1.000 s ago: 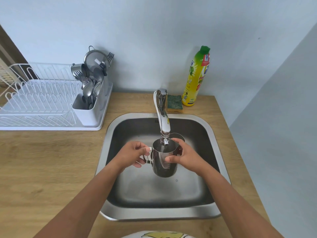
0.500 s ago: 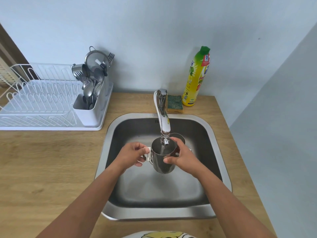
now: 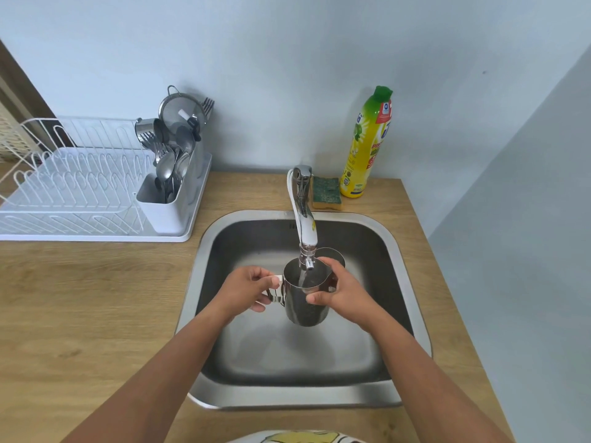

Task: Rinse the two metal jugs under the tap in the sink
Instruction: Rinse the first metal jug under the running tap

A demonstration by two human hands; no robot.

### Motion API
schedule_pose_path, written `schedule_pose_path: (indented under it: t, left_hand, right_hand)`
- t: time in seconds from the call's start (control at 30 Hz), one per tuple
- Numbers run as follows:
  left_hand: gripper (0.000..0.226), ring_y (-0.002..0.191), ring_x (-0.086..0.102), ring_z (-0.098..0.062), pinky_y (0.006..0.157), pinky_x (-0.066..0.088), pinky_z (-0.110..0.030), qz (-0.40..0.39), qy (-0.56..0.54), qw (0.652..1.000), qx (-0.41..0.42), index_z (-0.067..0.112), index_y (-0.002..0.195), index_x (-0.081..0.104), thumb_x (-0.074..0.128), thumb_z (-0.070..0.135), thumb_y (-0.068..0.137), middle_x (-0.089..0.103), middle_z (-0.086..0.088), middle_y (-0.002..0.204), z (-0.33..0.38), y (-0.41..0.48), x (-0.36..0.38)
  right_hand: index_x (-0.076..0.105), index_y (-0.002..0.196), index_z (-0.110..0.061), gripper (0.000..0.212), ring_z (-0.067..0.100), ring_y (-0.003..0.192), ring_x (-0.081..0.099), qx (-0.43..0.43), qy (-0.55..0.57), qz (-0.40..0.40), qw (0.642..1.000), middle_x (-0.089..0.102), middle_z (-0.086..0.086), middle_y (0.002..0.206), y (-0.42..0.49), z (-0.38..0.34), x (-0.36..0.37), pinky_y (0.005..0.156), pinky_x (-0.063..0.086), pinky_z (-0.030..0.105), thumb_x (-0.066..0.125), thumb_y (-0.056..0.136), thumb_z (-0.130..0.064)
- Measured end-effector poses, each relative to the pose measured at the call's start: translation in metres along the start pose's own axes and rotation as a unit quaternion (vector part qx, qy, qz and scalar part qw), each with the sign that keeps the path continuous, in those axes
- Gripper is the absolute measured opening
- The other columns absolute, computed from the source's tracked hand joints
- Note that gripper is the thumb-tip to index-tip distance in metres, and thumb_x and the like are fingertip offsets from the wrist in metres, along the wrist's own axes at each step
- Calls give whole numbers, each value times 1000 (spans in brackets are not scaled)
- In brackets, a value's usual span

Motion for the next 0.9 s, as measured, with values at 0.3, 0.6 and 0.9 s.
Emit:
schedule_pose_path:
  t: [0.3,0.6,0.9]
  left_hand:
    - [16,69,71,-21,67,61,-37,18,14,1000,4,10,94,72,69,24,90,75,-8,90,-1,2,-4]
    - [11,67,70,-17,63,58,-32,28,56,997,32,17,90,71,67,27,91,75,0,90,3,0,-13]
    - [10,73,70,-16,61,58,-29,29,58,997,38,23,99,70,70,25,89,73,-2,92,-5,0,-24]
  right_hand:
    - [43,140,-24,76,3,105,58,6,1,-8,1000,62,-9,119,2,0,3,82,42,14,80,77,-4]
    - [44,133,-32,73,20,123,55,15,27,-20,999,60,-3,128,11,8,12,108,42,39,81,76,-6]
    - [46,129,-37,74,21,122,57,24,66,-27,997,63,-1,128,22,20,23,109,43,45,83,72,-8]
Point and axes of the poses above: each hand's wrist, its own y-axis towards the middle knuckle, its own x-axis out of the palm, z = x × y, the point moved 9 cm from there along y, towards the middle knuckle
